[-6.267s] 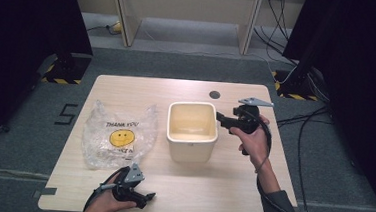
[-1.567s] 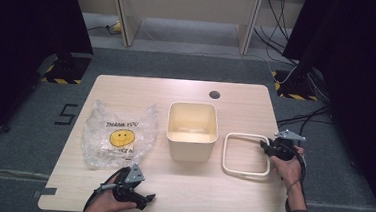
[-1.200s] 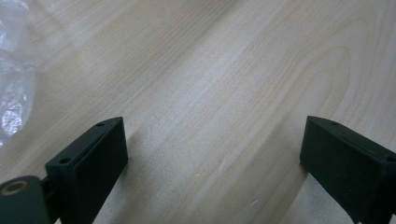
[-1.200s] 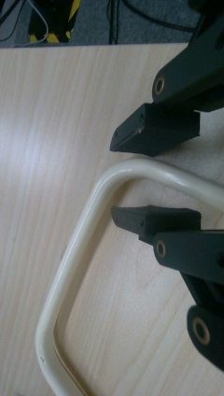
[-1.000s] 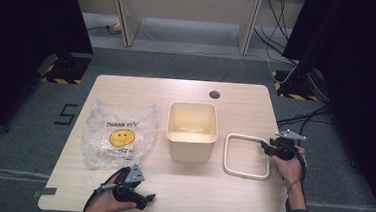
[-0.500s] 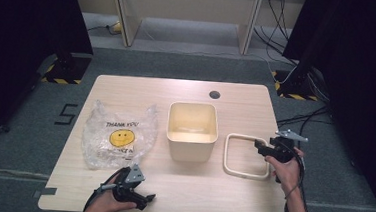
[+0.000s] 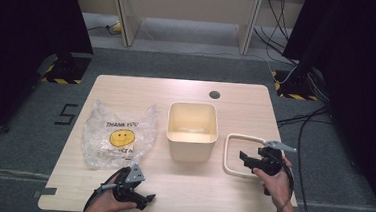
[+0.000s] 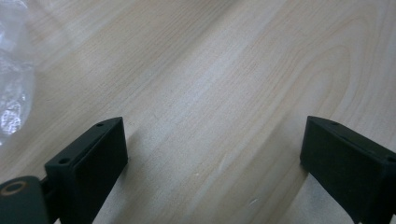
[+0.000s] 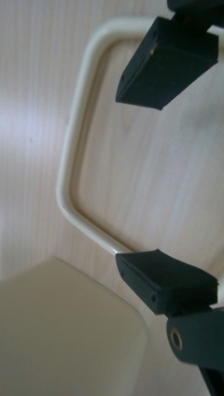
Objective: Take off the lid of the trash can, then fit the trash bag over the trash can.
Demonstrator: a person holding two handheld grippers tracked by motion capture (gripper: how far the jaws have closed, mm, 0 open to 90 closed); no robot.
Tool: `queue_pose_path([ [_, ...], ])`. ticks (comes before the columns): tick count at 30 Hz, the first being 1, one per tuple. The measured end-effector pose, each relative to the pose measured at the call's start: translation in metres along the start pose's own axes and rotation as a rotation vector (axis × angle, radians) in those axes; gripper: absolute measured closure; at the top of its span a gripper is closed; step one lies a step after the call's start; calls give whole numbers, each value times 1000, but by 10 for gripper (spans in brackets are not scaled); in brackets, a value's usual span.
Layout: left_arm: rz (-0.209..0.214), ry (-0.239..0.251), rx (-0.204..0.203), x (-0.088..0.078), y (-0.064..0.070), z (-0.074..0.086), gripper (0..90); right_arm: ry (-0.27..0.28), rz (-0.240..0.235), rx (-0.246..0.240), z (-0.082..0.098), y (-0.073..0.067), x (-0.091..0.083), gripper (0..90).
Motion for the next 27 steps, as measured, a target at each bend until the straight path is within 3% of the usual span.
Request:
queue_pose_path([
  [10,-1,-1,1,0,0,0,65,-69,-59,-24,27,-25,-8,159],
  [22,7,-11,4,-1,0,0,69,-90,-58,-19,37,-29,-13,159],
  [25,23,-10,10,-2,2,-1,108,-89,-62,-24,38,-30,-15,159],
  [27,40,-1,-9,-3,4,-3,153,-88,-62,-22,38,-30,-15,159],
])
Point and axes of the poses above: each handheld gripper's, and its own axes: x roughly forward along the jaws, z roughly out of its underside, y roughly to its right, the point moved 9 cm from there along x, roughly forward along the jaws, and after that the axes turned 6 degrees about y, right-handed, at the moved point
